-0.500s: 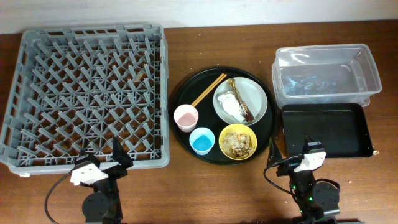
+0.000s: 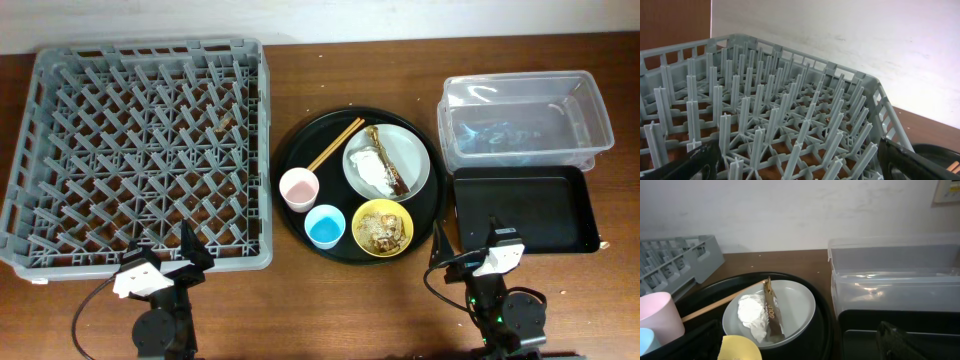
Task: Sort waste into correct bins and load items into the dishwasher rack
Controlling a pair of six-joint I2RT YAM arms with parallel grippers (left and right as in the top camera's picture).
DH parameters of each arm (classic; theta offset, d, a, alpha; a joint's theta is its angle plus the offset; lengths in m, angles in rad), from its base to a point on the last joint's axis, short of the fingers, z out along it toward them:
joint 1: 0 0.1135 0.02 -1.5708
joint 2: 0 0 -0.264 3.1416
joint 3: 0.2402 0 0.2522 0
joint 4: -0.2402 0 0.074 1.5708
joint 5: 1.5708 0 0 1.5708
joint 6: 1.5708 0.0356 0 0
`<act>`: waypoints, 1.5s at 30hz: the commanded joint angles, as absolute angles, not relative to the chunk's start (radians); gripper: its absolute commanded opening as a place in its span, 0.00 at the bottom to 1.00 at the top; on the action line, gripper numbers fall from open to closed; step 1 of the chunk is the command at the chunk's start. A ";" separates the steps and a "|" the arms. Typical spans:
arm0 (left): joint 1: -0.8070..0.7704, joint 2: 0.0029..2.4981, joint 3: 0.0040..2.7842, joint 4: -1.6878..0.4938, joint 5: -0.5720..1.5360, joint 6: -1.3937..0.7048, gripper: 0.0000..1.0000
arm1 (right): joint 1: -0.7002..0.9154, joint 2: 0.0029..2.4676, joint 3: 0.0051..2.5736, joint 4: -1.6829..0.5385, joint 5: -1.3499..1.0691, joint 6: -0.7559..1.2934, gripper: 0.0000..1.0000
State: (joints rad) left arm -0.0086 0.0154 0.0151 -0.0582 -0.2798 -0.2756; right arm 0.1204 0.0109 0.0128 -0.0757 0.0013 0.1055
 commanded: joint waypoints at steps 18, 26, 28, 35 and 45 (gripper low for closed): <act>-0.004 0.150 0.311 -0.019 -0.093 -0.327 0.99 | 0.117 0.814 0.931 -0.526 -0.206 0.285 0.98; -0.004 0.979 1.056 -0.660 0.062 -0.181 0.99 | 0.152 1.650 1.561 -0.906 -0.308 0.217 0.76; -0.004 1.074 1.061 -0.663 0.148 -0.181 0.99 | 0.175 1.826 1.559 -1.018 -0.191 0.185 0.63; -0.004 1.113 1.061 -0.676 0.161 -0.181 0.99 | 0.206 2.151 1.558 -0.980 -0.065 0.132 0.18; -0.004 1.113 1.061 -0.675 0.161 -0.181 0.99 | -0.118 1.797 1.670 -0.928 -0.092 0.723 0.04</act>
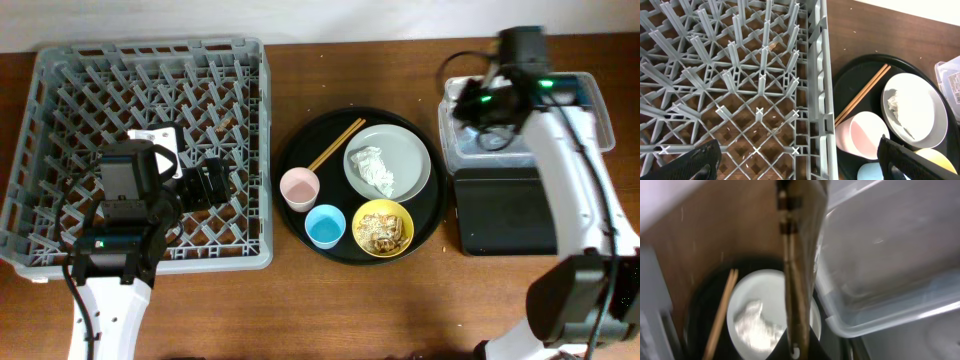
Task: Sort waste into correct bins and load items into the dishwasher rack
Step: 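Carry the wrapper and tissue with the right gripper into the clear bin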
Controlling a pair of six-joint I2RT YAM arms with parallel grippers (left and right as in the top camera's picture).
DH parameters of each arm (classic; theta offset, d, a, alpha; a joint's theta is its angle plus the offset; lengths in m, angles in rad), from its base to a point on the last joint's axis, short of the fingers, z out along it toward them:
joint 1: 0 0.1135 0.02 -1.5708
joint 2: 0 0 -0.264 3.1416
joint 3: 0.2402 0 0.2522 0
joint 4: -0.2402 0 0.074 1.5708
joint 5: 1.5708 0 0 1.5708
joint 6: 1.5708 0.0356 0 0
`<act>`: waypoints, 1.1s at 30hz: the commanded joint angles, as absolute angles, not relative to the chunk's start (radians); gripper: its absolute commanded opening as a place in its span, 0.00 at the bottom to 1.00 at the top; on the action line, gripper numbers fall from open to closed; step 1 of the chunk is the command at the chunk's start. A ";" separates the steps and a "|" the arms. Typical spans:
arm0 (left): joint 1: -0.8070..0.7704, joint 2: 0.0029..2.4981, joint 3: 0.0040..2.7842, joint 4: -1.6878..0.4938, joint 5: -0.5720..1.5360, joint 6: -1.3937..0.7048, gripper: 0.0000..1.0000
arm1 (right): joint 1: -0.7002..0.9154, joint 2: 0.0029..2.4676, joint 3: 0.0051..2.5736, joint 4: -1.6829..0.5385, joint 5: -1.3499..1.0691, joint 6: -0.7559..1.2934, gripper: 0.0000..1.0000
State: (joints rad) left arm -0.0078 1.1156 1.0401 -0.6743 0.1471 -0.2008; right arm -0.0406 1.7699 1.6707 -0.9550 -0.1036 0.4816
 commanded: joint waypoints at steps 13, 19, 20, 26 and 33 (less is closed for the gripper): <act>-0.004 1.113 1.061 -0.675 0.161 -0.181 0.99 | 0.329 1.905 1.551 -0.909 -0.022 0.108 0.77; -0.004 1.113 1.061 -0.675 0.161 -0.181 0.99 | 0.351 2.134 1.523 -0.778 0.120 0.143 0.06; -0.004 1.113 1.061 -0.675 0.161 -0.181 0.99 | 0.326 2.104 1.534 -0.815 0.065 0.142 0.04; -0.004 1.113 1.061 -0.675 0.161 -0.181 0.99 | 0.130 1.664 1.588 -0.988 -0.097 0.451 0.04; -0.004 1.113 1.061 -0.675 0.161 -0.181 0.99 | -0.207 1.668 1.370 -1.102 0.106 0.716 0.04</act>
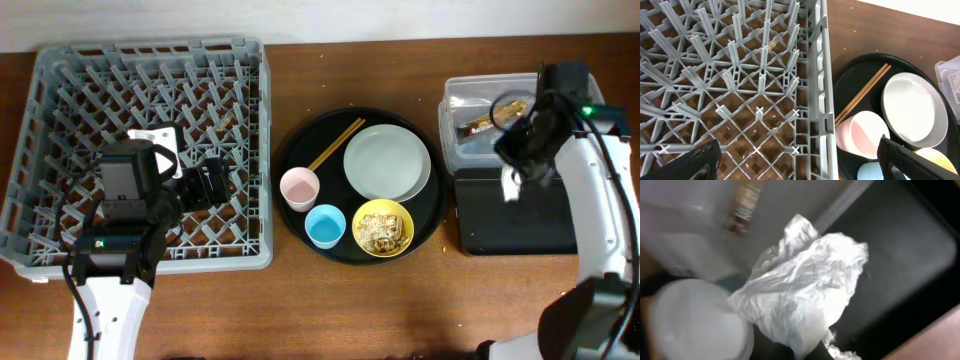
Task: Sort waste into correct bins and load items into the dishwasher rack
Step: 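Carry the wrapper and tissue with the right gripper into the clear bin, then move the right gripper to the yellow bowl of food scraps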
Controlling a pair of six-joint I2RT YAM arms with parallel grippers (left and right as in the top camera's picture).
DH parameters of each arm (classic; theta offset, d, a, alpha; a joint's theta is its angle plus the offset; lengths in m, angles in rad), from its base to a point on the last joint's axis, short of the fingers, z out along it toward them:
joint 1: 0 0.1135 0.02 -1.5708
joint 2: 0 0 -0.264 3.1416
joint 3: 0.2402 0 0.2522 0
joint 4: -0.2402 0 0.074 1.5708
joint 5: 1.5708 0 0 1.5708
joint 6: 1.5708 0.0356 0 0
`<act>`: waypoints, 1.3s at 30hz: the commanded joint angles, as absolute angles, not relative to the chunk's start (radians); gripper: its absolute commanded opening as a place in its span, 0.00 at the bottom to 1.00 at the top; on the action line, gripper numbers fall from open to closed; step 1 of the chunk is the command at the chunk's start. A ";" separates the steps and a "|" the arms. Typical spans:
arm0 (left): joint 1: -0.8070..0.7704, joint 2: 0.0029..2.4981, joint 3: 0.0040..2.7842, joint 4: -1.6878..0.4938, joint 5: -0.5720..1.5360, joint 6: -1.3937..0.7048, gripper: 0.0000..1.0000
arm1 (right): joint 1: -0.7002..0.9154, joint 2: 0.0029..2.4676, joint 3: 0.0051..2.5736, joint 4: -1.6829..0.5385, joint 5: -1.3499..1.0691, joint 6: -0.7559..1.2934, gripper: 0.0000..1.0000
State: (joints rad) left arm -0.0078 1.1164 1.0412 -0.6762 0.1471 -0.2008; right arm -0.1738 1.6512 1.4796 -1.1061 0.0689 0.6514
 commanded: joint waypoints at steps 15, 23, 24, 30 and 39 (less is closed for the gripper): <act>-0.004 1.113 1.061 -0.675 0.161 -0.181 0.99 | -0.216 1.714 1.182 -0.936 0.120 0.719 0.04; -0.004 1.113 1.061 -0.675 0.161 -0.181 0.99 | -0.216 1.722 1.237 -0.877 -0.104 0.452 0.04; -0.004 1.113 1.061 -0.675 0.161 -0.181 0.99 | -0.216 1.690 1.291 -0.894 -0.151 0.389 0.04; -0.004 1.113 1.061 -0.675 0.161 -0.181 0.99 | -0.215 1.724 1.512 -0.613 -0.160 0.187 0.04; -0.004 1.113 1.061 -0.675 0.161 -0.181 0.99 | -0.216 1.720 1.544 -0.618 -0.242 0.016 0.66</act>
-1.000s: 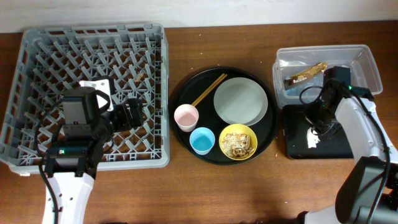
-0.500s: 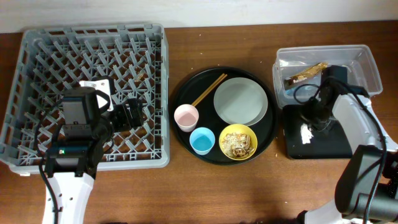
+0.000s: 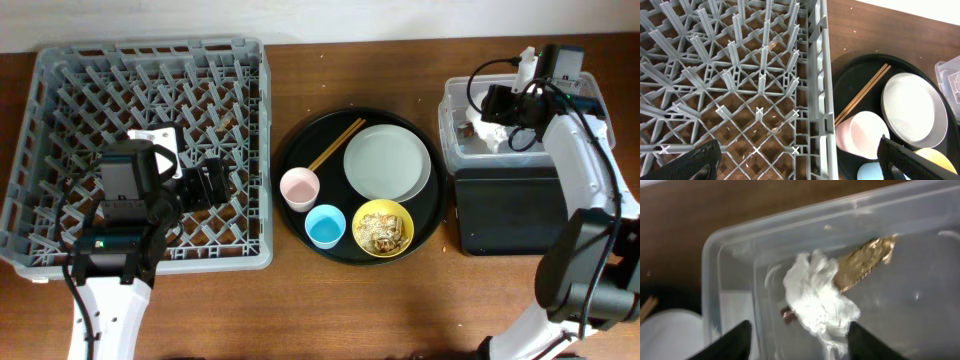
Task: Sort waste into correct bins and load items into the dishwasher rack
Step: 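Move the right gripper to the yellow bowl of food scraps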
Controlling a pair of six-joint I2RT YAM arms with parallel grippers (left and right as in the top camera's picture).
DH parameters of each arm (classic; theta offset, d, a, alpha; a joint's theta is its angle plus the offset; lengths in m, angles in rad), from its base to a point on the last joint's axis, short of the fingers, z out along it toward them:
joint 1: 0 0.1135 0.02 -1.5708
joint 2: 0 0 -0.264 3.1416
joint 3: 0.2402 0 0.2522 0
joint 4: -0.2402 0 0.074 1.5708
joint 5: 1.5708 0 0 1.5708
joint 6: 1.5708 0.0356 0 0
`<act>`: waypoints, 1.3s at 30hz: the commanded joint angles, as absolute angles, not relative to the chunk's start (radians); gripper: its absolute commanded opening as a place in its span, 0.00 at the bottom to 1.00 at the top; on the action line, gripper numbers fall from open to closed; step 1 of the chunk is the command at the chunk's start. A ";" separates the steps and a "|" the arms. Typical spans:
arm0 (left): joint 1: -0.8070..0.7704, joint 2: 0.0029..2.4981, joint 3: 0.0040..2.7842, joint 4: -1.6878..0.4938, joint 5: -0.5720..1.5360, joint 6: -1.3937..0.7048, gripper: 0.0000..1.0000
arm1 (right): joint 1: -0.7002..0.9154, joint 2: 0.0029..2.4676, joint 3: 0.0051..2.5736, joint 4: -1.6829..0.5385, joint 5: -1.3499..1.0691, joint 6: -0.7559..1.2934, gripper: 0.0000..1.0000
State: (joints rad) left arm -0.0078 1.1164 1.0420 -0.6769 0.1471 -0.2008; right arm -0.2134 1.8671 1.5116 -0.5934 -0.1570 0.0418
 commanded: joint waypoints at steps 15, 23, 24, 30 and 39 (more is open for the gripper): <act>-0.004 1.113 1.061 -0.675 0.161 -0.181 0.99 | 0.529 1.685 1.320 -1.032 -0.313 0.050 0.48; -0.004 1.113 1.061 -0.675 0.161 -0.181 0.99 | 0.567 1.690 1.319 -0.888 -0.138 0.110 0.50; -0.004 1.113 1.061 -0.675 0.161 -0.181 0.99 | 0.567 1.690 1.319 -0.883 -0.138 0.113 0.50; -0.004 1.113 1.061 -0.675 0.161 -0.181 0.99 | 0.567 1.690 1.319 -0.886 -0.145 0.113 0.50; -0.004 1.113 1.061 -0.675 0.161 -0.181 0.99 | 0.567 1.690 1.319 -0.883 -0.146 0.113 0.50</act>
